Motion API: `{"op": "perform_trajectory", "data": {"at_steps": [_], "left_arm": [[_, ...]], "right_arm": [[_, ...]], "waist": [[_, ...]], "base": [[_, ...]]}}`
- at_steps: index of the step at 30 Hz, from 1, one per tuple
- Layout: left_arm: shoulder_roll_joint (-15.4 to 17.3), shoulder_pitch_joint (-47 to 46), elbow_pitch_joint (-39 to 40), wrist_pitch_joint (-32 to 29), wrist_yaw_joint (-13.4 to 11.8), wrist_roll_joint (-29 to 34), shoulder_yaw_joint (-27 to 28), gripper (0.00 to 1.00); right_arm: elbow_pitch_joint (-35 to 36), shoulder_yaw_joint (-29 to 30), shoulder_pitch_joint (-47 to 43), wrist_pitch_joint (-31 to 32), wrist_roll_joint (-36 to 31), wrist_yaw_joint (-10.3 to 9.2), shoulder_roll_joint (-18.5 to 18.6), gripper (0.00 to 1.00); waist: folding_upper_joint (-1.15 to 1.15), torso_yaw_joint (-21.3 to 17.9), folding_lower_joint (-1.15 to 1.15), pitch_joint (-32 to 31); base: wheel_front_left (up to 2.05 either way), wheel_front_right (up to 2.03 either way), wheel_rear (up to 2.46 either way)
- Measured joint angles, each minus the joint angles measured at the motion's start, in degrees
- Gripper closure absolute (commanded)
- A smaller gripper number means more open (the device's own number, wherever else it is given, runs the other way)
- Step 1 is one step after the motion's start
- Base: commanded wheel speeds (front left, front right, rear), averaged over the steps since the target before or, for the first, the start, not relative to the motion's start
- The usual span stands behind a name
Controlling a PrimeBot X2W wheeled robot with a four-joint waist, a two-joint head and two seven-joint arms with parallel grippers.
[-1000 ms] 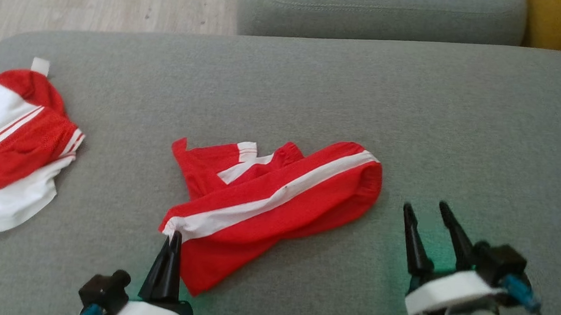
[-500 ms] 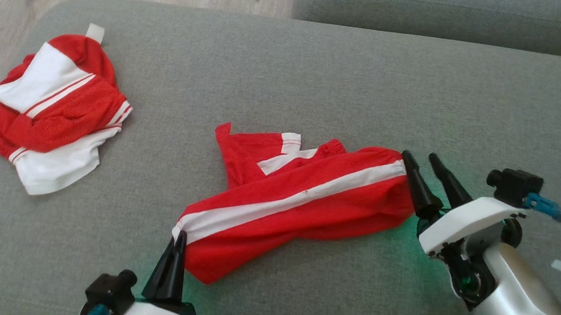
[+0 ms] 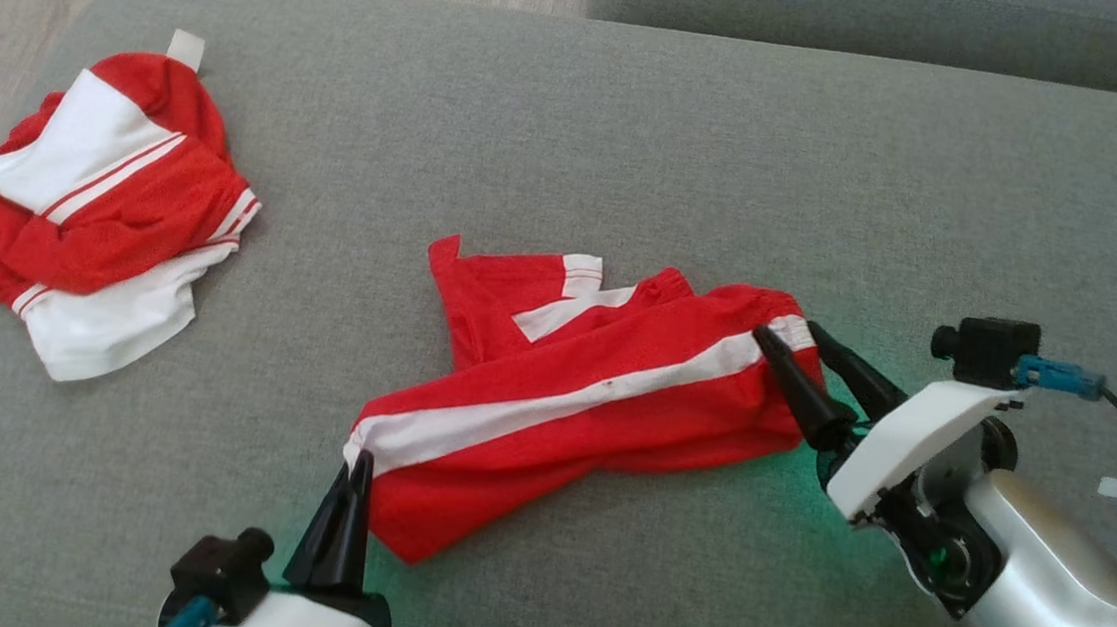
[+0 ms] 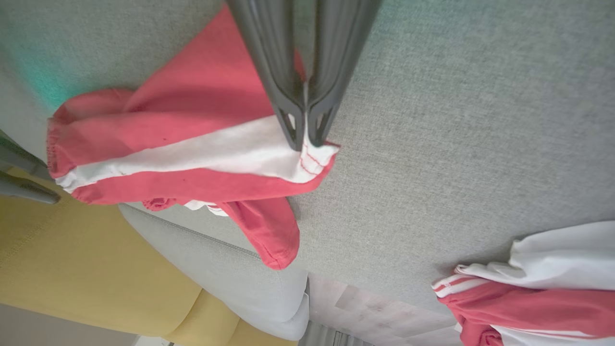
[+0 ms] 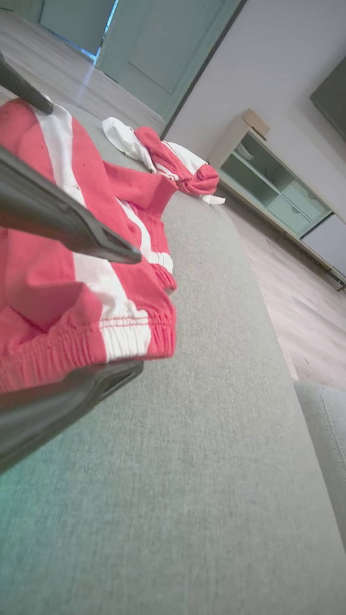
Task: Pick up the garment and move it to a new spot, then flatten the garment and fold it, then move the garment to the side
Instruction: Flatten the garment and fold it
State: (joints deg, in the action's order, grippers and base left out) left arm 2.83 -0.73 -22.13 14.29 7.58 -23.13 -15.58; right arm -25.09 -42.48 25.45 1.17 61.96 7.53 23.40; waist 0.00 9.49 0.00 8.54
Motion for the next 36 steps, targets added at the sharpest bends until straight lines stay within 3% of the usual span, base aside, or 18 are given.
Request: {"op": "perform_trajectory", "data": {"at_steps": [10, 18, 21, 24, 29, 31, 32, 33, 34, 36], "left_arm": [[0.00, -0.40, -0.49, 0.00, 0.00, 0.01, -0.56, 1.00], [-0.01, -0.60, -1.12, 0.00, 0.00, 0.01, -1.01, 1.00], [-0.01, -0.76, -1.12, 0.00, 0.00, 0.01, -1.04, 1.00], [-0.01, -0.87, -1.12, 0.00, 0.00, 0.01, -1.07, 1.00], [-0.01, -1.15, -1.14, 0.00, 0.00, 0.01, -1.12, 1.00], [-0.01, -1.15, -1.14, 0.00, 0.00, 0.01, -1.12, 1.00], [-0.01, -1.15, -1.14, 0.00, 0.00, 0.01, -1.12, 1.00], [-0.01, -1.15, -1.14, 0.00, 0.00, 0.01, -1.12, 1.00], [-0.01, -1.15, -1.14, 0.00, 0.00, 0.01, -1.12, 1.00], [-0.01, -1.15, -1.14, 0.00, 0.00, 0.01, -1.09, 1.00]], "right_arm": [[1.86, -8.12, 3.34, -0.05, 4.32, 0.00, 4.44, 0.00], [1.08, -12.55, 6.69, 0.30, 6.56, 0.00, 4.83, 0.00], [1.01, -14.04, 7.32, 0.40, 7.90, 0.00, 5.31, 0.05], [0.65, -16.16, 7.60, 1.05, 8.33, 0.00, 6.22, 0.00], [0.14, -17.83, 8.53, 0.54, 9.58, 0.00, 6.46, 0.00], [0.14, -18.38, 8.92, -0.12, 10.20, 0.00, 6.46, 0.11], [0.20, -18.61, 9.21, -0.31, 10.40, 0.00, 6.47, 0.32], [0.33, -18.85, 9.45, -0.83, 10.67, 0.00, 6.47, 0.74], [0.48, -19.12, 9.61, -1.19, 10.80, 0.00, 6.51, 1.00], [0.94, -19.80, 9.66, -1.88, 11.67, 0.00, 6.82, 1.00]], "waist": [[0.00, -0.20, -0.01, 0.13], [0.00, 0.77, -0.01, 0.45], [0.00, 1.18, -0.01, 0.59], [0.00, 1.42, 0.00, 0.68], [0.00, 1.59, 0.00, 0.57], [0.00, 1.57, -0.01, 0.53], [0.00, 1.53, 0.00, 0.49], [0.00, 1.47, 0.00, 0.43], [0.00, 1.40, 0.00, 0.35], [0.00, 1.24, -0.01, 0.07]], "base": [[0.00, 0.00, 0.00], [0.00, 0.00, 0.00], [0.00, 0.00, 0.00], [0.00, 0.00, 0.00], [0.00, 0.00, 0.00], [0.00, 0.00, 0.00], [0.00, 0.00, 0.00], [0.00, 0.00, 0.00], [0.00, 0.00, 0.00], [0.00, 0.00, 0.00]]}}
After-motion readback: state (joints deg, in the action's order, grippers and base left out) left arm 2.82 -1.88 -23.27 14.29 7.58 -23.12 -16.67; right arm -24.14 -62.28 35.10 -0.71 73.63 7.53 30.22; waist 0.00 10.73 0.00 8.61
